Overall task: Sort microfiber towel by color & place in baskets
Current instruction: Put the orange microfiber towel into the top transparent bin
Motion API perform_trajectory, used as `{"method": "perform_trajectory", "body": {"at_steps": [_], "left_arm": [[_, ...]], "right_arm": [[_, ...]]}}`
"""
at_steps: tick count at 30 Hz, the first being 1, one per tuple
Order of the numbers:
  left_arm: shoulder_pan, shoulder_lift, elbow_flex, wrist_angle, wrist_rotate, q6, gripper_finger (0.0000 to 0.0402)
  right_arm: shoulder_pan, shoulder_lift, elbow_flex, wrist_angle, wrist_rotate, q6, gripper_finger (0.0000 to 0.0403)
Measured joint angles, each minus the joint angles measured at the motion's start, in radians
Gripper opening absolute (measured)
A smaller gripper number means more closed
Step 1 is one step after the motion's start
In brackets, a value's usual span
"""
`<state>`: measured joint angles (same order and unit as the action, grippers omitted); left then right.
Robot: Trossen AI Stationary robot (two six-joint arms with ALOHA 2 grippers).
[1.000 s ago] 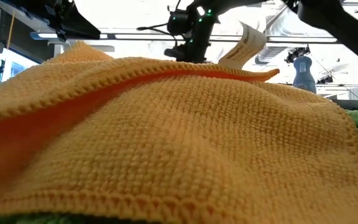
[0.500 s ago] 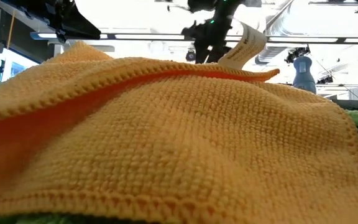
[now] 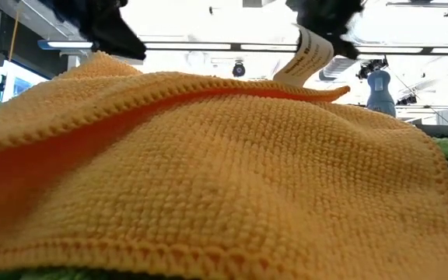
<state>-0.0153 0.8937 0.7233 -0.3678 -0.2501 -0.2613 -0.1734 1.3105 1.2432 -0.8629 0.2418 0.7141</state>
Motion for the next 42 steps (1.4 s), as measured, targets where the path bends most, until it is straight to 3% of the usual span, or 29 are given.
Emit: {"method": "perform_trajectory", "body": {"at_steps": [5,10,15,22,30,42], "left_arm": [[-0.139,0.208,0.165,-0.114,-0.119,-0.116,0.0090],[-0.249,0.414,0.340,-0.217,-0.132,-0.204,0.0090],[-0.334,0.590,0.483,-0.314,-0.075,-0.320,0.0090],[-0.423,0.770,0.589,-0.379,0.120,-0.625,0.0090],[-0.464,0.899,0.613,-0.369,0.262,-0.822,0.0090],[-0.464,0.894,0.614,-0.348,0.272,-0.854,0.0090]], "right_arm": [[0.047,-0.114,-0.090,-0.010,-0.002,0.023,0.0129],[0.068,-0.186,-0.119,-0.016,-0.006,0.018,0.0129],[0.080,-0.208,-0.120,-0.018,-0.006,-0.027,0.0129],[0.092,-0.204,-0.120,-0.022,-0.009,-0.068,0.0129],[0.091,-0.204,-0.120,-0.023,-0.009,-0.113,0.0129],[0.091,-0.204,-0.120,-0.024,-0.009,-0.138,0.0129]]}}
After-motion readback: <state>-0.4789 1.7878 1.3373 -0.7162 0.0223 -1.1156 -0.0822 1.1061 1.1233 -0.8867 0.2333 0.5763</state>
